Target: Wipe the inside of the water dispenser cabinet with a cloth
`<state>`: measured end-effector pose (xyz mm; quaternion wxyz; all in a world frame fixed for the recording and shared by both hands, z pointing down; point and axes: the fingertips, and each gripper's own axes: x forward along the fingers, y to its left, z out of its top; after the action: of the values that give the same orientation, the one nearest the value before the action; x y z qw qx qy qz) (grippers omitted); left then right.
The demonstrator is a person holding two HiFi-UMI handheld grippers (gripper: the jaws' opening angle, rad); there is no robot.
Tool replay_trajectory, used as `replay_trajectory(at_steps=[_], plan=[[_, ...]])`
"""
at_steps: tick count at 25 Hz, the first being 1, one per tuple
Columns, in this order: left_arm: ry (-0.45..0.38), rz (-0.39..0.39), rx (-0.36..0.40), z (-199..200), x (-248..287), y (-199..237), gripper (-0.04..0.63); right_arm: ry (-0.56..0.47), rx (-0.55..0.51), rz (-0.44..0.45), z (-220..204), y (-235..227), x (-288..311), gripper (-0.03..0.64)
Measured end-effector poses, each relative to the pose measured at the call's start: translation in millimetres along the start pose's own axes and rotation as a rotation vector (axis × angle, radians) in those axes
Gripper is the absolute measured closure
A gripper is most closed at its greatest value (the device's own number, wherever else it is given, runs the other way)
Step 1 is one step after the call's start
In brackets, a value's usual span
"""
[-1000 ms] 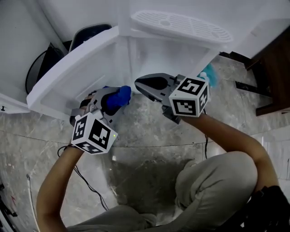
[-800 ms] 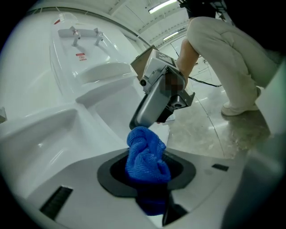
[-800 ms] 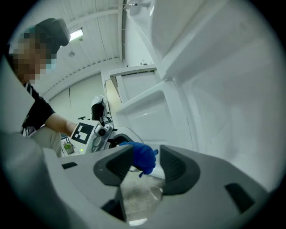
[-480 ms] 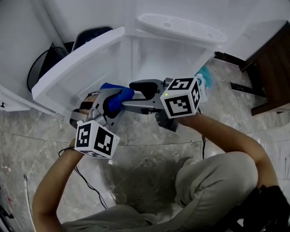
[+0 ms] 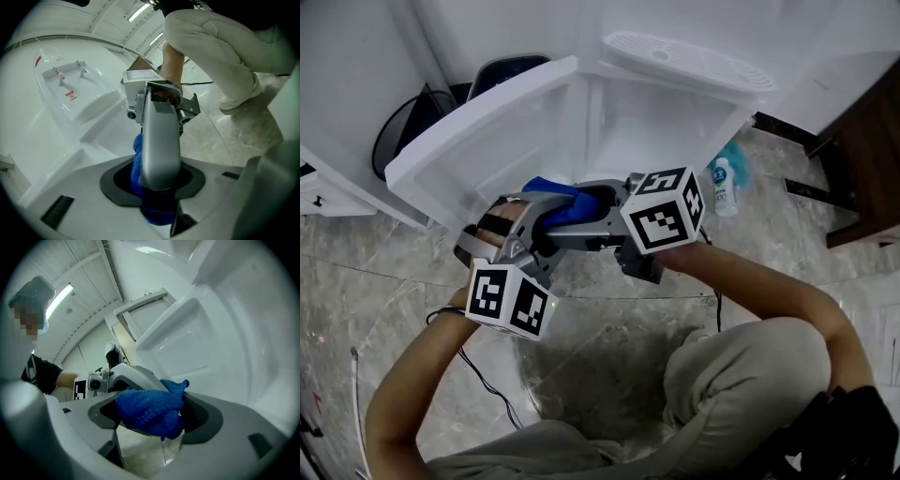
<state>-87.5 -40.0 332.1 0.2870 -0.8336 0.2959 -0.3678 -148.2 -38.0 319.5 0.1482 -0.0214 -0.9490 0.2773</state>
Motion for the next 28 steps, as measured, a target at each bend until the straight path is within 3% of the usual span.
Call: replay_trajectory(at_steps=[10, 13, 18, 23, 28], plan=[[-0.011, 0.009, 0.002, -0.4, 5.8, -5.0, 0.421, 0.036, -0.006, -0.024, -8.1, -5.3, -8.1, 0.384], [-0.022, 0.034, -0.025, -1.5, 9.3, -2.2, 0.369, 0.038, -0.016, -0.044, -6.8, -10.6, -12.4, 0.436], [-0.03, 0.009, -0.052, -4.7, 14.5, -7.9, 0.353, 0.042, -0.061, -0.066, -12.1, -17.8, -16.8, 0.468], [-0.008, -0.01, 0.004, -17.6, 20.2, -13.3, 0.347, 0.029, -0.087, -0.13, -18.5, -33.6, -23.0, 0.483], [0.038, 0.015, -0.053, -32.2, 24.2, 0.7, 0.347, -0.088, -0.043, -0.27, -5.5, -75.8, -50.0, 0.492]])
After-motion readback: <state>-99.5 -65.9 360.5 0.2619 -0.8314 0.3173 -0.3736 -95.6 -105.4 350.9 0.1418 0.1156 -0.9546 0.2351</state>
